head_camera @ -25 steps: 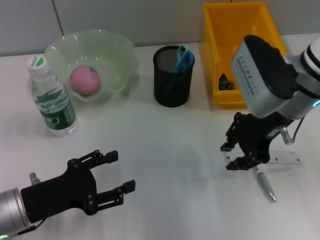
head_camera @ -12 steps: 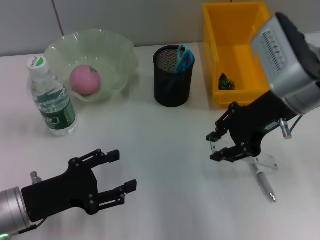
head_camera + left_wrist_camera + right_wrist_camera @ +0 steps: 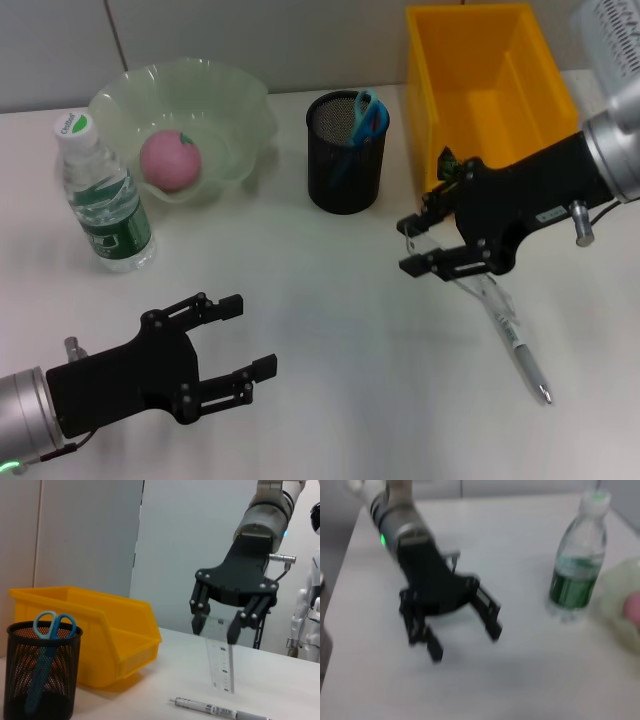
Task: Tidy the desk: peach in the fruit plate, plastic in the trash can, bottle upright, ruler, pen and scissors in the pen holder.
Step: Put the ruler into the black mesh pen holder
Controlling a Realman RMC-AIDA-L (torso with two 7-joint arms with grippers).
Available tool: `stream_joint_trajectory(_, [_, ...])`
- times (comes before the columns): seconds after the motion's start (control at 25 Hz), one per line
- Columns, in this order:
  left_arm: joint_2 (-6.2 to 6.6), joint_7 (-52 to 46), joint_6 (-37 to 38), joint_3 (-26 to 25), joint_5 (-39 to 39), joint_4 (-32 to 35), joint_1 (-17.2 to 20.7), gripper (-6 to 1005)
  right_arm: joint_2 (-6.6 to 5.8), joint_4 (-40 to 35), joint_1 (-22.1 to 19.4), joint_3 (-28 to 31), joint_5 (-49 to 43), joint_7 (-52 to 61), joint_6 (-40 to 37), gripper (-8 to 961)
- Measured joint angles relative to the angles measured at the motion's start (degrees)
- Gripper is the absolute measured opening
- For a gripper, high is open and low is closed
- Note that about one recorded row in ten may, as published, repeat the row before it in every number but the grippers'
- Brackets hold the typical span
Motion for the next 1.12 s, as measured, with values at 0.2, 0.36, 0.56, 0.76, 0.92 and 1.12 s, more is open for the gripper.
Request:
stream_joint_trajectory(0.2, [0.0, -0.06, 0.06, -0.1, -0.06, -0.01, -0.1, 808, 0.35, 0.96, -2.11, 1.89, 7.46, -1.9, 1.44, 385])
stream_joint_trajectory(0.36, [0.0, 0.01, -0.12, -0.15, -0.08, -0.19, -0.1, 808, 0.44, 3.06, -3.7, 1.98, 13.35, -3.77, 3.73, 386])
stream_joint_trajectory(0.56, [-0.09, 0.62, -0.1, -0.5, -0.09, -0.31, -0.09, 808, 0.46, 7.52, -5.58, 2.02, 22.66, -7.06, 7.85, 385])
stream_joint_trajectory(0.76, [-0.42, 1.61, -0.66, -0.77, -0.09, -0.48, -0.15, 808, 0.47, 11.18, -5.86, 2.05, 28.03, -8.12, 11.24, 385])
stream_joint_trajectory(0.92, [-0.55, 2.16, -0.87, -1.23, -0.21, -0.52, -0.19, 808, 0.46, 12.86, -5.23, 1.78, 29.56, -7.77, 13.83, 385])
stream_joint_trajectory(1.12, [-0.61, 2.2, -0.49, -1.37, -1.48, -0.53, -0.18, 809, 0.46, 18.29, -2.54, 1.47, 31.66, -7.89, 18.65, 385])
